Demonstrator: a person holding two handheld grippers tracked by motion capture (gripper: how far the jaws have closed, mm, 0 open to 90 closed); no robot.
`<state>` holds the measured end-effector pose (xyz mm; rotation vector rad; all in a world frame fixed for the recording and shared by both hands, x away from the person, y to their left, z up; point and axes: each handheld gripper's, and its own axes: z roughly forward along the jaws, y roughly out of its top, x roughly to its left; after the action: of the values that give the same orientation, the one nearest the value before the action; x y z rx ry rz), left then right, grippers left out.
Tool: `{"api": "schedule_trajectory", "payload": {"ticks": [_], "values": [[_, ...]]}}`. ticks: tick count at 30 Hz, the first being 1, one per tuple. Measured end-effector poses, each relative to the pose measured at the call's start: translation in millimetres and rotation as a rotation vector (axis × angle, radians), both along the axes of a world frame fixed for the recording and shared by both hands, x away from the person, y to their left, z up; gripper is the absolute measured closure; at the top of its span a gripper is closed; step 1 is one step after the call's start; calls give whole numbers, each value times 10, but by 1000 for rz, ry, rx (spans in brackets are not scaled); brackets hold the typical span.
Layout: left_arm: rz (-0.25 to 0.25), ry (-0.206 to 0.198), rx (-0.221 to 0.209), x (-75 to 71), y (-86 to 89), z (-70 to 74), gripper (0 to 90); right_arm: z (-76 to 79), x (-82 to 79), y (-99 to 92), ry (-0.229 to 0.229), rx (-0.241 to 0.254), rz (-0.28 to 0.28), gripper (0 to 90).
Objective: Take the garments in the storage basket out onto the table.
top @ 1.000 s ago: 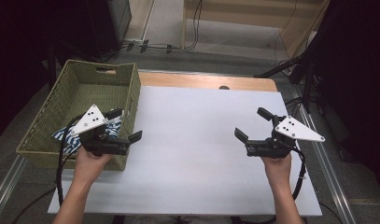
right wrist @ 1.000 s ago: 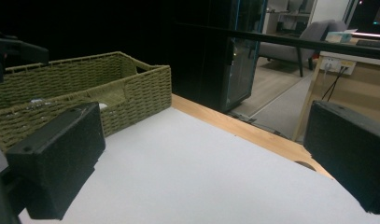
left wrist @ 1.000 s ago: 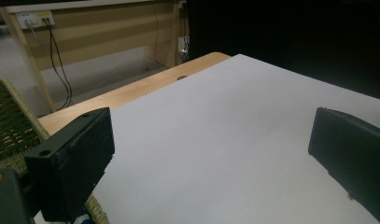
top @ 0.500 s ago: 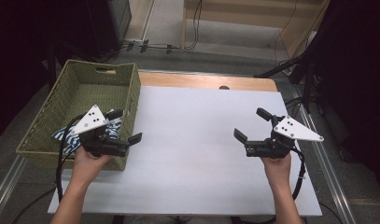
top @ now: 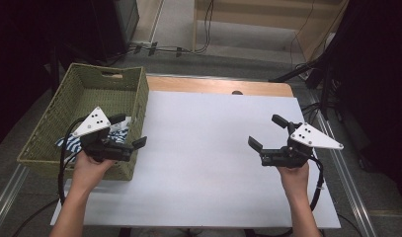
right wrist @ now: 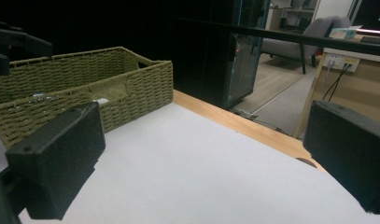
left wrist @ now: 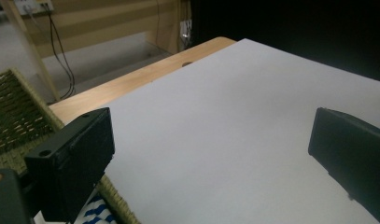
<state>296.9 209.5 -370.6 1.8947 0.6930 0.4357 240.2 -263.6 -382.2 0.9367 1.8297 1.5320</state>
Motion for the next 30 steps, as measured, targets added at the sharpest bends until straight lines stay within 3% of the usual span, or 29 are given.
{"api": "schedule_trajectory", "payload": {"ticks": [4, 12, 22, 30], "values": [[7, 23, 19, 33, 39, 7, 12, -5, 3, -6, 4, -2, 0, 0], [77, 38, 73, 121, 175, 25, 12, -12, 8, 9, 7, -10, 3, 0], [126, 62, 103, 198, 276, 29, 12, -15, 9, 10, 6, -12, 1, 0], [193, 126, 179, 320, 359, -18, 12, -13, 8, 2, 8, -12, 0, 0]]}}
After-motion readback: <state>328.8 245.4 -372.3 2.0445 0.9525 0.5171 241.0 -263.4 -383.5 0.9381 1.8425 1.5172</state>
